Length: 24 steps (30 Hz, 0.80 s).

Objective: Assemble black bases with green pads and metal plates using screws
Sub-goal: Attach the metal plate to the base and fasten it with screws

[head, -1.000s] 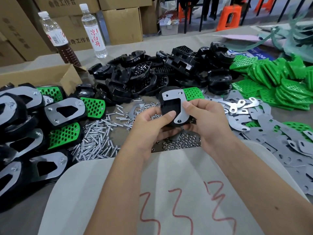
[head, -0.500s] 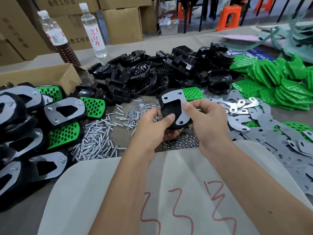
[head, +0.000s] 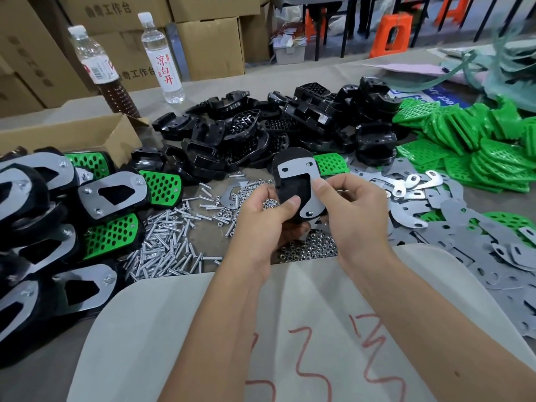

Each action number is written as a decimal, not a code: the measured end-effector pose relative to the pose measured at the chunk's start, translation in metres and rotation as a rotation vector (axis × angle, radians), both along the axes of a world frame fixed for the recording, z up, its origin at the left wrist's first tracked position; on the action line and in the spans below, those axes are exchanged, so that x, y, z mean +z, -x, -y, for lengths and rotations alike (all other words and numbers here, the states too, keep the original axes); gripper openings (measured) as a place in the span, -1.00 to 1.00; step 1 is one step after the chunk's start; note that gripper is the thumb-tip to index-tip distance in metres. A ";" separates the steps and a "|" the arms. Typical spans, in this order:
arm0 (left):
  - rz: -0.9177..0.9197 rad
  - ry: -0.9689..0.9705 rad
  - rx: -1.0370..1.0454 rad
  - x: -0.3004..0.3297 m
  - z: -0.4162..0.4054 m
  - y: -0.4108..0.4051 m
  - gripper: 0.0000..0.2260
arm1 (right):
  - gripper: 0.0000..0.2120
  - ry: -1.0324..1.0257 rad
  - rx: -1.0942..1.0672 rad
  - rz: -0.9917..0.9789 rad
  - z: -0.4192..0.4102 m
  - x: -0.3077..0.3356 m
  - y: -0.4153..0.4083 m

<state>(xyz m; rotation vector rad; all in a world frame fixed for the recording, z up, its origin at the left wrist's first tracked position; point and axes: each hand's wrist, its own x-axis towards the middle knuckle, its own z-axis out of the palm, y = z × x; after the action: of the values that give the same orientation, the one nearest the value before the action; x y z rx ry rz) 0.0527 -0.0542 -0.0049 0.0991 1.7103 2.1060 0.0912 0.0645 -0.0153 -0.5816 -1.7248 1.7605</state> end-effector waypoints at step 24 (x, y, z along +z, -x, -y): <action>-0.050 -0.042 0.021 -0.005 0.000 0.002 -0.88 | -0.80 -0.021 0.105 -0.089 -0.002 -0.005 0.001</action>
<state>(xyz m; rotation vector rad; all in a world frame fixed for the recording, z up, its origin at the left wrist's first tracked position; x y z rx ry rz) 0.0503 -0.0545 -0.0098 0.1480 1.7028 2.1722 0.0898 0.0663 -0.0204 -0.4043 -1.7381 1.8098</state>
